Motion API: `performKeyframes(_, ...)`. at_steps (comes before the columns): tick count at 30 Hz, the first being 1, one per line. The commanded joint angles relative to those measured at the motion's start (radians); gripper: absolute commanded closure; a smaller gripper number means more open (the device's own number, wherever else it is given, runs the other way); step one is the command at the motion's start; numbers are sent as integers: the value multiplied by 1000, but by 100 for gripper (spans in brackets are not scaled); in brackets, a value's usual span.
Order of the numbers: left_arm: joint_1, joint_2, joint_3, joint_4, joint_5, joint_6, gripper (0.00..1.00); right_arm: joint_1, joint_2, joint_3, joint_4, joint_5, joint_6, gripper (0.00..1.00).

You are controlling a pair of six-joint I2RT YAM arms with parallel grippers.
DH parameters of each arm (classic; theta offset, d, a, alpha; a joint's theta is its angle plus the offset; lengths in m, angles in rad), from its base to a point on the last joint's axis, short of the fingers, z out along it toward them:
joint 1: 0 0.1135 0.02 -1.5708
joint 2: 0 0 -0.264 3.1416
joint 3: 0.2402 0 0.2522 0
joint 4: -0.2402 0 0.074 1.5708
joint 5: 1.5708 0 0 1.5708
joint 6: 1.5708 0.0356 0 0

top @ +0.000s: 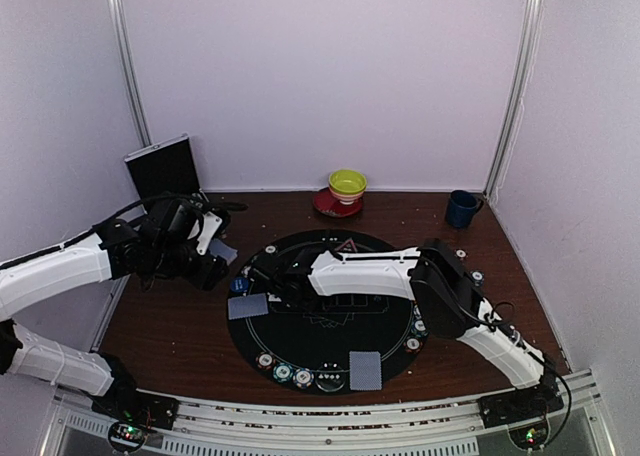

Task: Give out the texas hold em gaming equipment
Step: Flop the poker card in the community card area.

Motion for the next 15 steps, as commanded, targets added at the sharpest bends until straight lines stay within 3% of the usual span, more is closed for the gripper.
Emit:
performKeyframes(1, 12, -27, -13, 52, 8, -11, 38, 11, 8, 57, -6, -57, 0, 87)
performKeyframes(15, 18, -36, -16, 53, 4, -8, 38, 38, 9, 61, -64, -114, 22, 68)
